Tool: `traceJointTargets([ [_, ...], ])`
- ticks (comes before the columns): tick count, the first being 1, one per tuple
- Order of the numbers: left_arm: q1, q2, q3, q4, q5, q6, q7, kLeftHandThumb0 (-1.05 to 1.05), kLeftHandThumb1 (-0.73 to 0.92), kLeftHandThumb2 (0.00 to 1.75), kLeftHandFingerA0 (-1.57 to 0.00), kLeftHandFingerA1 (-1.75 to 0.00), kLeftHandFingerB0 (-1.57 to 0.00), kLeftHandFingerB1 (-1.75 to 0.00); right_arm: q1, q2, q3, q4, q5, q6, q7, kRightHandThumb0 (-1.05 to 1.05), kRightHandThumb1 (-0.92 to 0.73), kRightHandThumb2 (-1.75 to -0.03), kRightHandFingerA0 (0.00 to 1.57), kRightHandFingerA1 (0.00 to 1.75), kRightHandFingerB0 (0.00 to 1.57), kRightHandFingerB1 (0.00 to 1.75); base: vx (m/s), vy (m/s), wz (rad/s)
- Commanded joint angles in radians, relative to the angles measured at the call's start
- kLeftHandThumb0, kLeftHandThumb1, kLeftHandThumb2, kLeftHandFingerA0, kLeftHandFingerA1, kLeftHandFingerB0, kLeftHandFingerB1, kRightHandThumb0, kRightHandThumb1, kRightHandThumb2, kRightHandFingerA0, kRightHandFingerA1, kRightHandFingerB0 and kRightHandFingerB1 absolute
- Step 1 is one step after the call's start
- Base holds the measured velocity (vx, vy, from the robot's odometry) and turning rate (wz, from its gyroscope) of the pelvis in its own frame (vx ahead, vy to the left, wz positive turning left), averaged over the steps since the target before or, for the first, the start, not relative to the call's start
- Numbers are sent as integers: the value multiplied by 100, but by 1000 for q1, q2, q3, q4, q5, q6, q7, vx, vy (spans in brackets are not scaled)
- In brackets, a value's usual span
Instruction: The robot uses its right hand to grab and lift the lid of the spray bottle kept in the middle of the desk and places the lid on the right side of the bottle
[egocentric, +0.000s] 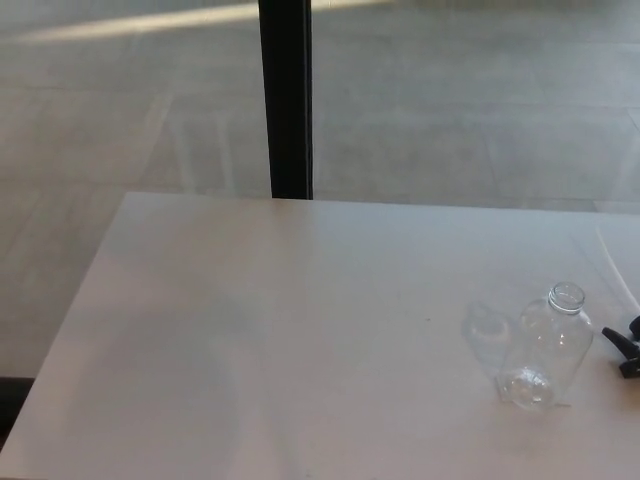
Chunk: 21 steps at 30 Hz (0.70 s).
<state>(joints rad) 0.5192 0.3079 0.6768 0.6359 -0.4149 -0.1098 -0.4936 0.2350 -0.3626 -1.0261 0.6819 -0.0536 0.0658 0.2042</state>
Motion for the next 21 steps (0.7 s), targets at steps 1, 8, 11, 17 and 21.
traceJointTargets([
  [1,-2,20,16,4,-23,49,36,-65,70,62,-61,-51,-47,-40,36,9,63,51,84,-158,-12,-61,-66,-60,22,56,25,33,0,0,0],
  [8,-21,45,-12,-9,9,101,64,-65,54,93,-51,-61,-38,-53,72,10,169,82,112,-219,37,-67,-76,-63,9,46,18,32,0,0,0],
  [11,3,39,-34,-78,20,144,80,-61,54,93,-52,-63,-38,-55,83,-1,210,115,128,-237,66,-37,-46,-105,2,53,0,49,0,0,0],
  [17,43,42,-58,-129,39,156,96,-61,69,61,-54,-53,-42,-41,109,9,258,91,215,-241,134,-38,-42,-101,2,53,0,50,0,0,0],
  [21,41,37,-35,-159,0,213,116,-58,68,60,-55,-55,-43,-43,76,1,266,94,247,-214,118,-70,-52,-87,19,58,7,40,0,0,0],
])
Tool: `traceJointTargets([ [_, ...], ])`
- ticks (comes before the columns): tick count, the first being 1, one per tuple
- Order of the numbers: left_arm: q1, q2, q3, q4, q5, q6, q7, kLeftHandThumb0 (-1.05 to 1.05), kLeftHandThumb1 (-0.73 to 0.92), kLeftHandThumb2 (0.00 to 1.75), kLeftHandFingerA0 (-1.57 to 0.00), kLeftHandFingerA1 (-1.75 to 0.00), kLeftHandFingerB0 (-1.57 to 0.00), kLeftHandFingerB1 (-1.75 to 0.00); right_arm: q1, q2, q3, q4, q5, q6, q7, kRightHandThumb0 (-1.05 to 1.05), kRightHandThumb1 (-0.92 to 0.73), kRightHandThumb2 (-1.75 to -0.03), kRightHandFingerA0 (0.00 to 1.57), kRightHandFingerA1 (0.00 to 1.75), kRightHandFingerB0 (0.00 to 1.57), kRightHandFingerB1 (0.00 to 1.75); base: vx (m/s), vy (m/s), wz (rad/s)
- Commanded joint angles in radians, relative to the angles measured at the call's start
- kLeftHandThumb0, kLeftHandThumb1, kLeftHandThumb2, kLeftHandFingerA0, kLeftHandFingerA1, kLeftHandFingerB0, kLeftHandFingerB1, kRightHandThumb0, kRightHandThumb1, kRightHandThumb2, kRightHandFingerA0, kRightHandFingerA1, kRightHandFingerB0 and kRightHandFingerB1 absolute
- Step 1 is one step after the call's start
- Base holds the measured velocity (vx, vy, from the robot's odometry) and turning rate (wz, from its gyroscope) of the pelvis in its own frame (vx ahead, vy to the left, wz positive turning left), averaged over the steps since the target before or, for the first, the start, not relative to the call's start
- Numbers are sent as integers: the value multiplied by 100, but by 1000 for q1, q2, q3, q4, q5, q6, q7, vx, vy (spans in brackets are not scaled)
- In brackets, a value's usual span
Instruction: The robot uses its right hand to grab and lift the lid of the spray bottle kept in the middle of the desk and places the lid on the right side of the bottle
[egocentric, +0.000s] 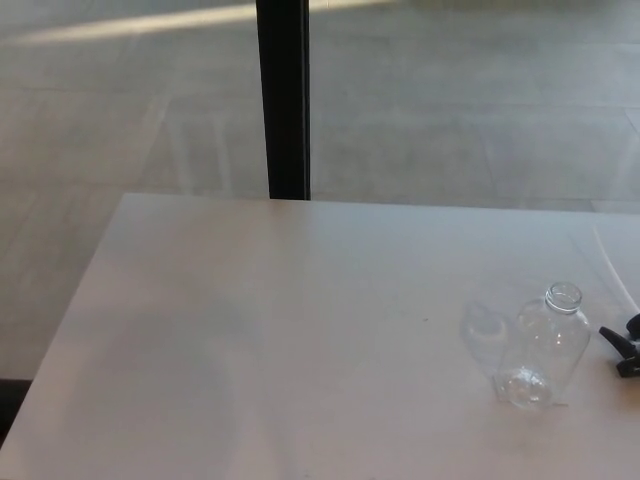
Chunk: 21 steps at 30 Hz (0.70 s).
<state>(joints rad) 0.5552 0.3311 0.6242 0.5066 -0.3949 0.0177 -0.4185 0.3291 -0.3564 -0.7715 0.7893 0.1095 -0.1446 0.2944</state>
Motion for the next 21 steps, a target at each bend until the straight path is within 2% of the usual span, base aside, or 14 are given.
traceJointTargets([
  [1,5,17,26,-34,-26,91,43,-60,67,60,-54,-57,-44,-42,-29,-6,19,-29,86,14,13,-69,-66,-60,29,114,15,29,0,0,0],
  [5,-24,21,44,-6,-40,104,46,-65,53,90,-52,-64,-40,-55,-47,-10,20,-25,117,37,2,-72,-65,-60,47,77,15,29,0,0,0],
  [6,-28,21,44,1,-36,95,44,-64,53,92,-52,-65,-38,-55,-59,-35,37,-18,111,53,23,-73,-50,-88,4,45,8,36,0,0,0],
  [7,-30,18,44,2,-35,96,46,-61,66,59,-57,-57,-45,-43,-74,-46,31,-23,124,101,10,-68,-67,-60,6,48,13,30,0,0,0],
  [8,-38,20,45,17,-32,99,53,-59,52,90,-52,-63,-39,-55,-100,-50,8,-36,157,184,-23,-37,-41,-99,4,55,0,49,0,0,0],
  [9,-45,26,39,34,-21,89,55,-61,54,92,-50,-61,-36,-53,-145,-52,-33,-33,207,262,-70,-70,-47,-83,4,50,16,44,0,0,0],
  [11,-37,21,32,10,-14,99,62,-58,68,61,-58,-53,-44,-43,-193,-60,-64,-20,251,297,-72,-61,-71,-62,0,34,16,32,0,0,0],
  [12,-36,20,26,8,-7,99,65,-57,68,60,-58,-52,-46,-43,-202,-60,-39,-12,200,287,-125,-66,-69,-61,40,73,36,38,0,0,0],
  [13,-33,17,21,2,-3,98,65,-56,68,60,-58,-53,-47,-42,-217,-40,-76,2,246,290,-125,-52,-67,-60,6,58,19,36,0,0,0],
  [14,-31,16,19,0,-3,97,65,-56,68,60,-58,-53,-47,-42,-222,-31,-98,6,274,295,-116,-52,-67,-60,6,58,19,36,0,0,0],
  [15,-24,4,13,-11,-4,99,62,-58,67,61,-59,-54,-44,-43,-182,-16,-77,-30,250,267,-86,-35,-55,-106,3,54,0,50,0,0,0],
  [16,-23,2,11,-11,-4,99,66,-58,67,61,-60,-55,-46,-44,-162,-5,-67,-48,249,271,-54,-52,-67,-61,15,49,10,31,0,0,0],
  [20,1,6,-1,-27,6,107,66,-58,67,60,-58,-57,-47,-44,-76,-50,56,-2,123,211,-16,-59,-64,-62,6,36,14,26,0,0,0],
  [21,3,10,-6,-20,8,101,59,-61,54,93,-52,-65,-41,-57,-77,-60,66,25,128,195,-10,-60,-63,-61,6,37,14,26,0,0,0],
])
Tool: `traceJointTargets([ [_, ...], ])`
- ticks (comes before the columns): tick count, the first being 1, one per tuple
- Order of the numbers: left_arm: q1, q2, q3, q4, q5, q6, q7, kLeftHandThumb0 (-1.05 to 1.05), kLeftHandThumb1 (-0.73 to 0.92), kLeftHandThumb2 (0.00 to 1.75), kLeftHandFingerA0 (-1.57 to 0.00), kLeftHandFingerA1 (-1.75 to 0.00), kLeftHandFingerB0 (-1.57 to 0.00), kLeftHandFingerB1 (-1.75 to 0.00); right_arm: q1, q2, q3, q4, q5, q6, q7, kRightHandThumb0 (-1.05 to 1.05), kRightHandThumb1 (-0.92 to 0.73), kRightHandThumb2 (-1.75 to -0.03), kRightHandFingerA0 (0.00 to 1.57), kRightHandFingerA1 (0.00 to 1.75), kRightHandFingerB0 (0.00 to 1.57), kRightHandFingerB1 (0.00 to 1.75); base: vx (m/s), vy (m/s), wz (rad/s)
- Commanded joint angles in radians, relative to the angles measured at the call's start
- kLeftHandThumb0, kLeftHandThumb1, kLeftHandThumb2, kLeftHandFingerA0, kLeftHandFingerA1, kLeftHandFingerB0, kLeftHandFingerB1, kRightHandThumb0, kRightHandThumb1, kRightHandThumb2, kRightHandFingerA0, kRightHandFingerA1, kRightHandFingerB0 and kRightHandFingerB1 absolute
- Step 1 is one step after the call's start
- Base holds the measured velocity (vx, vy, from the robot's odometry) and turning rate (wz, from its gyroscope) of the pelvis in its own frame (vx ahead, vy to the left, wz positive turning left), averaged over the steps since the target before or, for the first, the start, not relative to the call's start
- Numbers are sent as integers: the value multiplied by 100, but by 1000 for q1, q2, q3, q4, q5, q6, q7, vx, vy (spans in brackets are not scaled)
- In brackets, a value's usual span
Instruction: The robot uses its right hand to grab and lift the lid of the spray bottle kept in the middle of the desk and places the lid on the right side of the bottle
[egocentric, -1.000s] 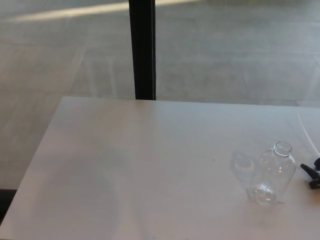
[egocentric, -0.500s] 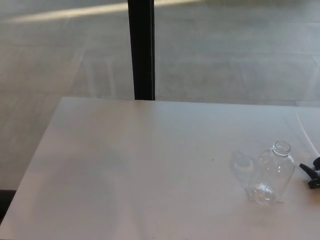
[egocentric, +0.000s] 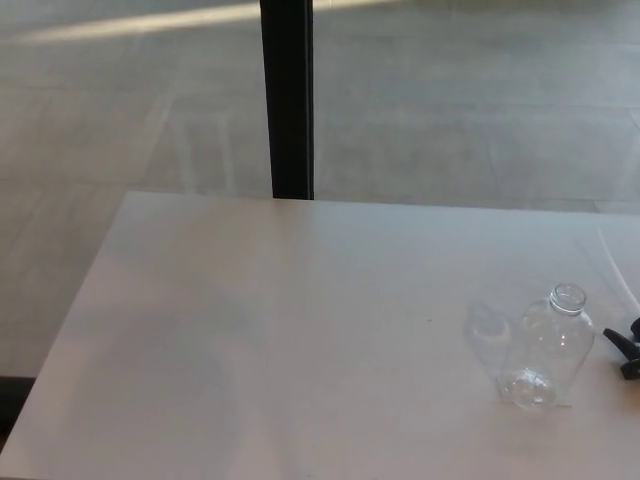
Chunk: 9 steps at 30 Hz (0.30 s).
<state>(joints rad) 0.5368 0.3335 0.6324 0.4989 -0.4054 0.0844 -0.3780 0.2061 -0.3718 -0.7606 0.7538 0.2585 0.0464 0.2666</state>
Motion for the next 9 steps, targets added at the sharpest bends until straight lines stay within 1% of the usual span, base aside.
traceJointTargets([
  [1,23,11,-17,-10,19,32,14,-59,54,93,-52,-66,-40,-57,48,-50,64,72,-18,-8,21,-62,-63,-61,4,36,13,27,0,0,0],
  [2,26,13,-18,-11,20,32,14,-59,54,93,-52,-66,-40,-57,54,-53,74,76,-16,-20,24,-62,-63,-61,4,36,13,27,0,0,0],
  [3,27,15,-21,-16,20,40,18,-58,68,60,-57,-60,-48,-46,62,-54,82,74,-16,-31,23,-63,-63,-61,4,36,13,27,0,0,0],
  [4,37,1,-14,-62,7,78,48,-57,64,60,-59,-64,-55,-51,64,-50,84,63,-10,-21,6,-61,-63,-61,4,37,14,28,0,0,0],
  [5,50,-6,-18,-96,8,94,59,-57,66,60,-58,-65,-52,-49,72,-45,83,45,1,-18,8,-61,-63,-61,4,40,14,29,0,0,0],
  [7,79,-19,-26,-177,12,138,83,-56,67,60,-57,-66,-54,-49,78,-44,84,41,10,-28,12,-59,-63,-60,5,40,14,30,0,0,0],
  [9,82,-21,-26,-187,12,145,87,-56,67,60,-57,-66,-54,-49,79,-44,86,40,12,-28,11,-59,-63,-60,5,40,14,30,0,0,0],
])
